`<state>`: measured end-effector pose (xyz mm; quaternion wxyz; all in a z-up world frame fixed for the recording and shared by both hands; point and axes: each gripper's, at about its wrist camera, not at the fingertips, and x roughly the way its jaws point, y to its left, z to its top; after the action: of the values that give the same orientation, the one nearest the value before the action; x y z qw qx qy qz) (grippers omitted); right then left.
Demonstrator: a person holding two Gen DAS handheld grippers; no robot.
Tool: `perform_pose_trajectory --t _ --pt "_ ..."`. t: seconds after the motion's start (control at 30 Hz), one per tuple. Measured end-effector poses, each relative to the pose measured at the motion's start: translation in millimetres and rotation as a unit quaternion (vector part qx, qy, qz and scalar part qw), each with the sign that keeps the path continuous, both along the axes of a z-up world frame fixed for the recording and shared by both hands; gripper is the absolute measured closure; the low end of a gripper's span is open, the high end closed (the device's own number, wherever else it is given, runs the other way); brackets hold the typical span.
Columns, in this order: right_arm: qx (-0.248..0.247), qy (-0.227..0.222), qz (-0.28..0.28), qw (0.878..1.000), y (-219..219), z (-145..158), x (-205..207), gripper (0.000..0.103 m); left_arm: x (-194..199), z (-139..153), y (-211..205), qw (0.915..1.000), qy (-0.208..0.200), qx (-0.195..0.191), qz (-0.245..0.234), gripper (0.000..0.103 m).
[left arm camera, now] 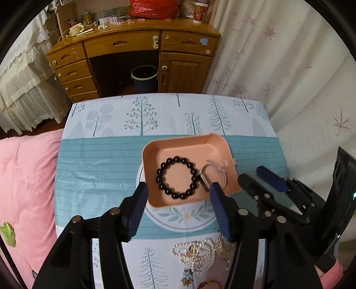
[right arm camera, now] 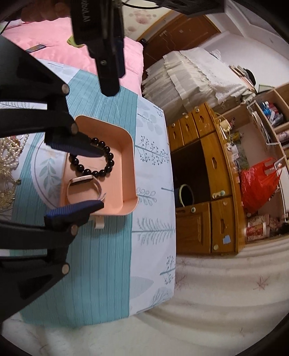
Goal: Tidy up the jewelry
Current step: 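Carry both items into the pink tray and open both tools, then move the left tool to the red string bracelet and grasp it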
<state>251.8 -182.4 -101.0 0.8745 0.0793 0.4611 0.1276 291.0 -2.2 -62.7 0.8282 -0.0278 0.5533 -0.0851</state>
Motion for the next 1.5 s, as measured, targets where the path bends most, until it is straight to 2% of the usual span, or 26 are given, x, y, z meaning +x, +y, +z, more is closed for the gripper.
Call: perform_pose_trajectory --t 0.1,0.2,0.33,0.47,0.63,0.87,1.03,1.13,1.2,1.37,1.5 --pt "0.003 0.009 -0.018 1.000 -2.0 1.7 -14.4 0.050 -17.9 1.7 6.0 1.0000 0.002 0.001 -0.002 0.037" --pt "0.003 0.023 -0.034 0.999 -1.9 -0.5 -39.5 0.048 -39.8 2.7 13.8 0.9999 0.006 0.002 -0.009 0.031" --pt "0.003 0.055 -0.055 0.997 2.8 -9.2 -78.9 0.041 -73.5 1.5 27.8 0.9997 0.012 0.006 -0.019 0.029" --pt "0.009 0.084 -0.090 0.992 6.4 -19.1 -120.6 0.040 -107.9 -3.0 44.0 0.9994 0.020 0.022 -0.017 0.023" --pt "0.026 0.108 -0.114 0.987 17.0 -26.7 -160.5 0.039 -153.4 -9.1 64.5 0.9992 0.022 0.030 -0.012 0.022" --pt "-0.003 0.108 -0.116 0.987 40.2 -21.5 -208.4 0.039 -195.9 -20.3 78.0 0.9981 0.019 0.049 -0.032 0.022" --pt "-0.033 0.115 -0.098 0.988 54.3 -23.9 -234.6 0.039 -212.8 -32.9 79.0 0.9951 0.038 0.075 -0.053 0.022" --pt "-0.045 0.124 -0.086 0.987 59.7 -26.0 -244.7 0.039 -221.1 -41.6 79.4 0.9936 0.063 0.075 -0.056 0.021" --pt "-0.054 0.128 -0.082 0.987 61.2 -25.6 -248.1 0.039 -225.3 -47.5 78.5 0.9925 0.075 0.077 -0.059 0.015" --pt "-0.088 0.118 -0.062 0.987 60.2 -21.5 -255.0 0.039 -231.6 -59.5 69.6 0.9910 0.095 0.059 -0.074 0.013" --pt "-0.112 0.119 -0.044 0.986 53.0 -24.4 -255.1 0.039 -232.4 -67.9 58.5 0.9900 0.107 0.058 -0.071 0.012"
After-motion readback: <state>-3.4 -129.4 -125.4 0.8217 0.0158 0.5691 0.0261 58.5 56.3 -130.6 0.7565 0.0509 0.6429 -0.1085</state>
